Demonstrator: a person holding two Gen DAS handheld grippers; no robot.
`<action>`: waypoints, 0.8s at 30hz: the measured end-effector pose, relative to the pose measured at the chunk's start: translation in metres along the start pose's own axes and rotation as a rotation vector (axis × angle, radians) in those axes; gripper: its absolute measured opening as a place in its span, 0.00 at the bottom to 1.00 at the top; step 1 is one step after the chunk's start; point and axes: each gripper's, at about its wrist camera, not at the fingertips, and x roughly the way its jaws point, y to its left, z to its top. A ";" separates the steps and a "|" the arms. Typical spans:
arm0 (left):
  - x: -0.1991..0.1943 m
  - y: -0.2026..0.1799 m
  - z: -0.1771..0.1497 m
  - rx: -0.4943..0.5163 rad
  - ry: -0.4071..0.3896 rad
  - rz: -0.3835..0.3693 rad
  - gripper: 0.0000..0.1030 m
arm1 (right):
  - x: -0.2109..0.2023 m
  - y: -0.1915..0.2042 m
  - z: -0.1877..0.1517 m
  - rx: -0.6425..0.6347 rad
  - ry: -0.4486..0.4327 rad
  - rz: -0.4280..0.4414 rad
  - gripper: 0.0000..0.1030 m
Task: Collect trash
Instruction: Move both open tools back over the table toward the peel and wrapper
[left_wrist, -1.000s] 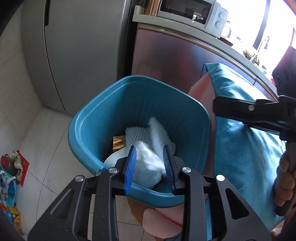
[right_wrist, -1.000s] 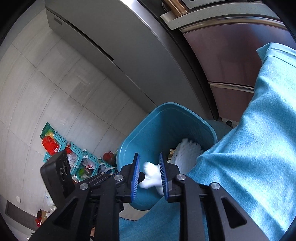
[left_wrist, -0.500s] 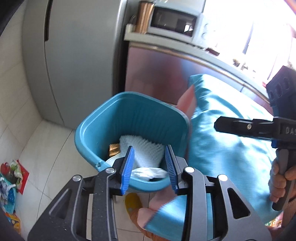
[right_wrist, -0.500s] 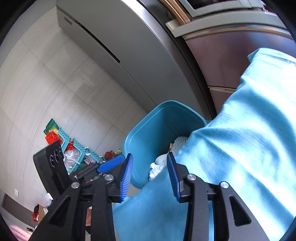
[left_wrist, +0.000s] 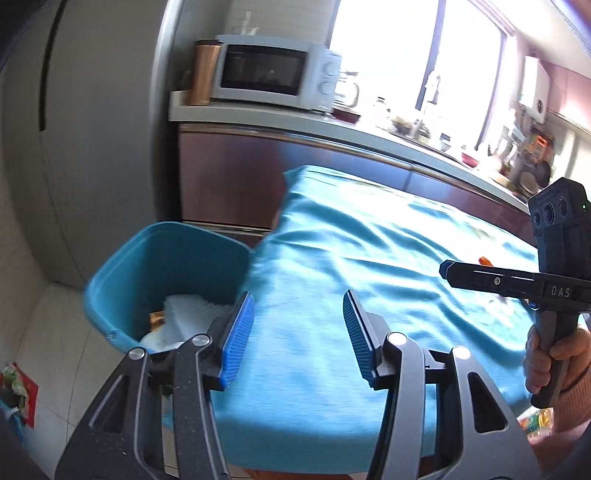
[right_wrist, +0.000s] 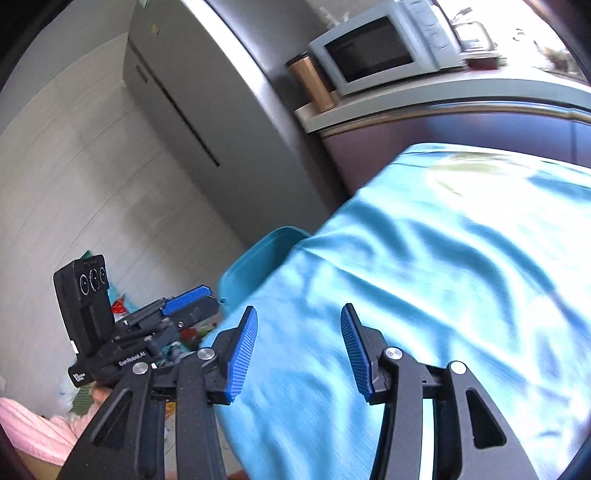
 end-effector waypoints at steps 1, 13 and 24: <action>0.002 -0.010 -0.001 0.012 0.006 -0.022 0.48 | -0.010 -0.006 -0.004 0.012 -0.014 -0.022 0.44; 0.048 -0.135 -0.006 0.158 0.109 -0.282 0.48 | -0.132 -0.084 -0.048 0.170 -0.173 -0.286 0.44; 0.093 -0.212 -0.008 0.221 0.228 -0.413 0.48 | -0.203 -0.149 -0.063 0.296 -0.279 -0.439 0.45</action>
